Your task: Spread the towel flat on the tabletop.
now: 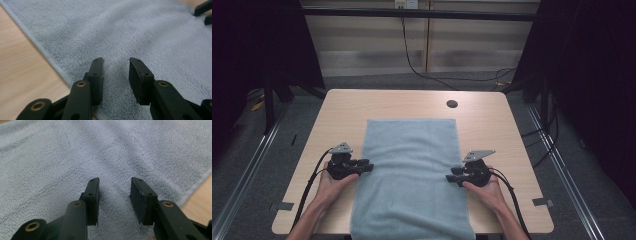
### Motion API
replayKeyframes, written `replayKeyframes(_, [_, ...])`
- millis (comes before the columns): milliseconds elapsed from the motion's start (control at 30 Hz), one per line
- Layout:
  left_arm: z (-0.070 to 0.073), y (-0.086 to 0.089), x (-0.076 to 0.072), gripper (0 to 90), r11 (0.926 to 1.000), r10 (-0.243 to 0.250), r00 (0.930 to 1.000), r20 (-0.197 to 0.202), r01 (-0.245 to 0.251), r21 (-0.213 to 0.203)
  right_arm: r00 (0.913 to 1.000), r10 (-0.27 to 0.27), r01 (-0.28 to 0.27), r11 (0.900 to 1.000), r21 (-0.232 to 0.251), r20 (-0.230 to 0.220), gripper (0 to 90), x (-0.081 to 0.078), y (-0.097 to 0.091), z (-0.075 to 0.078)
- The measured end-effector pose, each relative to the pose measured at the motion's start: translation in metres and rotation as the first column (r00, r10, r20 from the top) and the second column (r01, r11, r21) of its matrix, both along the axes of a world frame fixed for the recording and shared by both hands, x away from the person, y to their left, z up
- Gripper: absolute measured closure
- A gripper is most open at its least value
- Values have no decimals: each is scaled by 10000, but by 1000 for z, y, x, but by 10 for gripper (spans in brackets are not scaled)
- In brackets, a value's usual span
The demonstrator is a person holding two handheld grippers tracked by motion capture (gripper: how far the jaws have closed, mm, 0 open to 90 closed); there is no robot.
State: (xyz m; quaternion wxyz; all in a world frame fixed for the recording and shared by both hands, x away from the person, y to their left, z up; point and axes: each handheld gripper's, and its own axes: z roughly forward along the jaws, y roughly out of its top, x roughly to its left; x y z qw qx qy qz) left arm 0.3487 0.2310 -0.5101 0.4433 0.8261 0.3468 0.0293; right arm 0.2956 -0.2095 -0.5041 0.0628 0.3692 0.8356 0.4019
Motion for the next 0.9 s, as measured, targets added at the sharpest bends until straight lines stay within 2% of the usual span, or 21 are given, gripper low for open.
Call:
replayKeyframes(100, [2, -6, -10, 646, 9993, -270, 9996, 6, 270, 247, 9999, -34, 34, 10000, 26, -105, 600, -10, -6, 1])
replayKeyframes(167, [4, -9, -21, 647, 9970, -613, 9980, 171, 604, 491, 9998, 45, -46, 10000, -42, -174, 600, -18, -8, 2])
replayKeyframes(233, [4, -9, -30, 646, 9969, -683, 9977, 37, 681, 392, 9997, 176, -177, 9998, -71, -152, 600, -28, -10, 3])
replayKeyframes(267, [3, -9, -35, 646, 9962, -798, 9967, 121, 793, 367, 9996, 199, -200, 9998, -69, -197, 600, -33, -10, 3])
replayKeyframes(333, [4, -12, -46, 646, 9956, -885, 9961, -75, 887, 302, 9995, 206, -207, 9998, -39, -238, 601, -44, -13, 3])
replayKeyframes(400, [7, -15, -56, 646, 9906, -1233, 9923, -66, 1235, 596, 9993, 256, -259, 9996, -88, -270, 601, -57, -16, 4])
replayKeyframes(500, [9, -16, -74, 641, 9857, -1504, 9884, -190, 1514, 742, 9977, 567, -570, 9983, -80, -366, 600, -73, -15, 5])
replayKeyframes(533, [11, -16, -80, 639, 9837, -1561, 9877, -105, 1564, 883, 9966, 681, -684, 9976, -61, -470, 599, -79, -15, 6])
replayKeyframes(567, [12, -16, -86, 626, 9773, -1734, 9846, 214, 1694, 1275, 9946, 891, -895, 9960, -39, -534, 600, -83, -14, 7])
replayKeyframes(633, [13, -15, -82, 598, 9818, -1683, 9857, -29, 1679, 883, 9936, 989, -993, 9950, -54, -543, 604, -88, -13, 8])
replayKeyframes(700, [16, -13, -70, 599, 9899, -1341, 9910, 25, 1339, 463, 9961, 786, -787, 9969, -28, -393, 612, -82, -13, 9])
replayKeyframes(767, [18, -9, -52, 598, 9929, -1146, 9933, -151, 1150, 289, 9995, 286, -283, 9991, 330, -92, 629, -69, -16, 14])
replayKeyframes(800, [18, -9, -43, 599, 9934, -1072, 9941, -145, 1077, 396, 10000, 35, -39, 9986, 522, 76, 630, -61, -18, 16])
replayKeyframes(833, [17, -8, -32, 599, 9950, -812, 9966, -105, 817, 570, 9998, -131, 122, 9986, 508, 169, 635, -52, -18, 18])
replayKeyframes(867, [16, -8, -25, 599, 9978, -499, 9985, -241, 509, 423, 9994, -295, 289, 9992, 292, 207, 640, -40, -17, 17])
replayKeyframes(900, [15, -8, -20, 599, 9985, -425, 9986, -310, 435, 326, 9985, -504, 500, 9986, 182, 211, 641, -31, -16, 16])
